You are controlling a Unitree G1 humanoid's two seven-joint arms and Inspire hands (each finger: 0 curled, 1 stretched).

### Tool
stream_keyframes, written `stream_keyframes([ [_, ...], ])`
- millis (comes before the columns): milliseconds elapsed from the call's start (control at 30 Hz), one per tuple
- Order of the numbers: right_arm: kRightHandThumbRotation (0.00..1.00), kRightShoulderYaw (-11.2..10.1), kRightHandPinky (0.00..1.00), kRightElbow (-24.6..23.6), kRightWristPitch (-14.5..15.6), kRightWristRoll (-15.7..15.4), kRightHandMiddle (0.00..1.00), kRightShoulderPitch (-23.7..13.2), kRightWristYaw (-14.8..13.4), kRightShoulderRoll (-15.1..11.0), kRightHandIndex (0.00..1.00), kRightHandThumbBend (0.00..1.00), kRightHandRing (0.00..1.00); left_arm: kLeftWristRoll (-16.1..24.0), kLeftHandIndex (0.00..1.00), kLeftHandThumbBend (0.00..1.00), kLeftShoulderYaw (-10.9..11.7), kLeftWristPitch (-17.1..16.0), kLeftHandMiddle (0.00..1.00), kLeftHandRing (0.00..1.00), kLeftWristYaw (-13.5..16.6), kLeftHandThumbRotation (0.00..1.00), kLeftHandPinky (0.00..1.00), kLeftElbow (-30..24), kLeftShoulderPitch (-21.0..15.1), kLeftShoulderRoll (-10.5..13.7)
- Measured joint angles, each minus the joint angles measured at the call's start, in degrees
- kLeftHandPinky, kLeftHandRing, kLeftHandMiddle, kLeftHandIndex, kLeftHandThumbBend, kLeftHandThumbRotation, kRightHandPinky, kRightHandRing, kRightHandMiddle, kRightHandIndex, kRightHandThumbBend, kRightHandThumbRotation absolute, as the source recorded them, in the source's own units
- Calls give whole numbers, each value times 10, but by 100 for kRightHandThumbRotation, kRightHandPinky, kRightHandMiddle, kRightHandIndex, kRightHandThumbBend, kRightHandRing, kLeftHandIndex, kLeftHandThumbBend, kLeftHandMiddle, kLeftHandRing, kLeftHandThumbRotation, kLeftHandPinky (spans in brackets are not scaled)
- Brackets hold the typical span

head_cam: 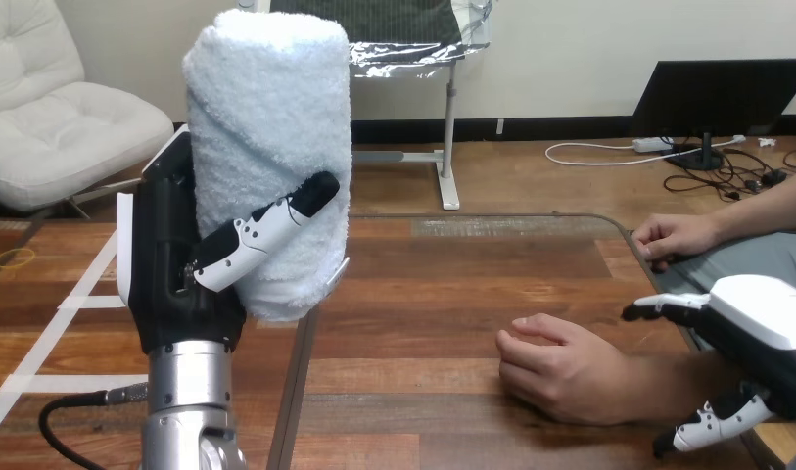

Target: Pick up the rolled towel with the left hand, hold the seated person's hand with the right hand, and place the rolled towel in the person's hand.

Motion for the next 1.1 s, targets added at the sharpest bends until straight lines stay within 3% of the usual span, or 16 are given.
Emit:
stream_keyframes([
  [1100,18,87,75,66,0,-102,79,-50,-72,-18,79,100,78,-5,38,49,11,9,34,28,-1,0,22,0,0,-1],
])
